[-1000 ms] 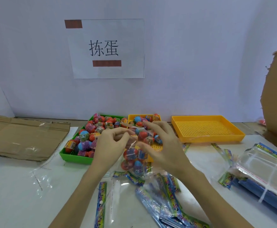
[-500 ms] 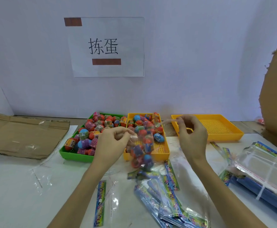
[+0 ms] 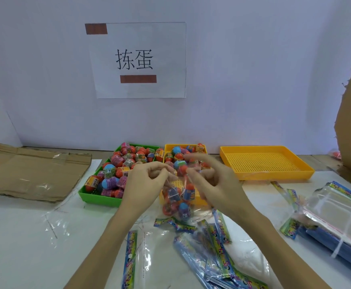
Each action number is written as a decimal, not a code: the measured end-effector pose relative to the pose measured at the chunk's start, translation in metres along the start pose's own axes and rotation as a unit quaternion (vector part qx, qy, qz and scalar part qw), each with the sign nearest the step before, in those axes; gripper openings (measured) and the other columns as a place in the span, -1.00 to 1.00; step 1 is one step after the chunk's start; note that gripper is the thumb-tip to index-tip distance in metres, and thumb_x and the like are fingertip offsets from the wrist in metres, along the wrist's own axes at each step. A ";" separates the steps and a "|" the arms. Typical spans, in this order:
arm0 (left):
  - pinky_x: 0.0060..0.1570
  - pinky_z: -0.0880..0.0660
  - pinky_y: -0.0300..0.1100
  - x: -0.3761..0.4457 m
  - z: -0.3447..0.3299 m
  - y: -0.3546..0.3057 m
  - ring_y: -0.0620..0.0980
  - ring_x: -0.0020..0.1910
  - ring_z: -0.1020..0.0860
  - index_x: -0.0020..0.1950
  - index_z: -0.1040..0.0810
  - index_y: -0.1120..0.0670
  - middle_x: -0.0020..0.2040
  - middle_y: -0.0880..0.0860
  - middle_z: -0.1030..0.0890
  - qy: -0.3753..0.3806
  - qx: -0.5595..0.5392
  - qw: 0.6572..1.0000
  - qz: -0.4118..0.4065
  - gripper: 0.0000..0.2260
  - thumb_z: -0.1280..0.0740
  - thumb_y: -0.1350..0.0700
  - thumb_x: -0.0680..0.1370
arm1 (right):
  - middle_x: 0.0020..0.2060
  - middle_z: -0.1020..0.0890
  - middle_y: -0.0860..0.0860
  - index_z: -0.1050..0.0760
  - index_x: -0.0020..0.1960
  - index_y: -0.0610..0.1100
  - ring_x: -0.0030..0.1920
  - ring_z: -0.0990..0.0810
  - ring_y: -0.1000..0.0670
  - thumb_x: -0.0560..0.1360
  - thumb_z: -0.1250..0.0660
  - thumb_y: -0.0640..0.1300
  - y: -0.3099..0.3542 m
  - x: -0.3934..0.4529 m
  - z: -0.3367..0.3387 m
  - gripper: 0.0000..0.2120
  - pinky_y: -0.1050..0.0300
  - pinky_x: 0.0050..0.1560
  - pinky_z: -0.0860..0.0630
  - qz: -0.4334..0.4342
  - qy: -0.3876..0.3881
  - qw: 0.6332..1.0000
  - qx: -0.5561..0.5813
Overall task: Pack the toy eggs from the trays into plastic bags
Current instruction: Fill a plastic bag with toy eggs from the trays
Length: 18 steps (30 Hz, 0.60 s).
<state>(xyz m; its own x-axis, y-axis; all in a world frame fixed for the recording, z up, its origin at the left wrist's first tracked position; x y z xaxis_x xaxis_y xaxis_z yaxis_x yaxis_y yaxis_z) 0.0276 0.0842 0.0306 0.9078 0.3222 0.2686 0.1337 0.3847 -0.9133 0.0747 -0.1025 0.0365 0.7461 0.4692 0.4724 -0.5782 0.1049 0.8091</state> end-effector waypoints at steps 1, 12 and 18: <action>-0.20 -0.67 -0.23 0.000 0.000 0.000 -0.03 -0.26 -0.74 -0.03 -0.72 0.09 -0.25 -0.01 -0.75 0.000 0.005 1.000 -0.004 -0.77 -0.30 0.30 0.65 | -0.50 -0.55 0.02 -0.64 0.21 0.02 -0.54 -0.50 0.06 0.65 -0.34 -0.01 0.002 -0.002 -0.004 -0.82 0.23 -0.48 -0.43 0.005 0.030 1.000 0.008; -0.19 -0.68 -0.20 0.001 0.003 0.003 -0.10 -0.26 -0.73 -0.06 -0.71 0.12 -0.25 0.02 -0.75 -0.025 0.025 0.999 0.005 -0.77 -0.29 0.33 0.64 | -0.41 -0.67 -0.18 -0.64 -0.23 -0.22 -0.48 -0.64 -0.20 0.68 -0.32 -0.18 -0.009 0.005 0.033 -0.67 0.12 -0.50 -0.54 -0.038 -0.139 0.982 0.122; -0.24 -0.68 -0.19 0.003 0.008 0.005 -0.07 -0.31 -0.71 -0.11 -0.72 0.06 -0.28 -0.02 -0.74 -0.057 0.017 0.998 0.015 -0.75 -0.32 0.31 0.62 | -0.34 -0.71 -0.08 -0.64 -0.09 -0.24 -0.36 -0.71 -0.12 0.69 -0.29 -0.20 -0.051 0.006 0.066 -0.76 0.04 -0.33 -0.65 -0.092 -0.176 0.980 -0.013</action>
<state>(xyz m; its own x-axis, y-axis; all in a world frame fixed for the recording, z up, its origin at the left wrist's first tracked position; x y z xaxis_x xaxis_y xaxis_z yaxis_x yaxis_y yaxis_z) 0.0275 0.0943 0.0292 0.8600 0.4292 0.2761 0.0916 0.4024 -0.9109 0.1305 -0.1625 0.0209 0.9033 0.1094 0.4148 -0.4285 0.1844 0.8845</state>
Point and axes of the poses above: each hand's wrist, its own x-axis towards the middle knuckle, its own z-axis out of the back of the hand, y = z × x, the point moved 4 cm from there along x, towards the middle knuckle
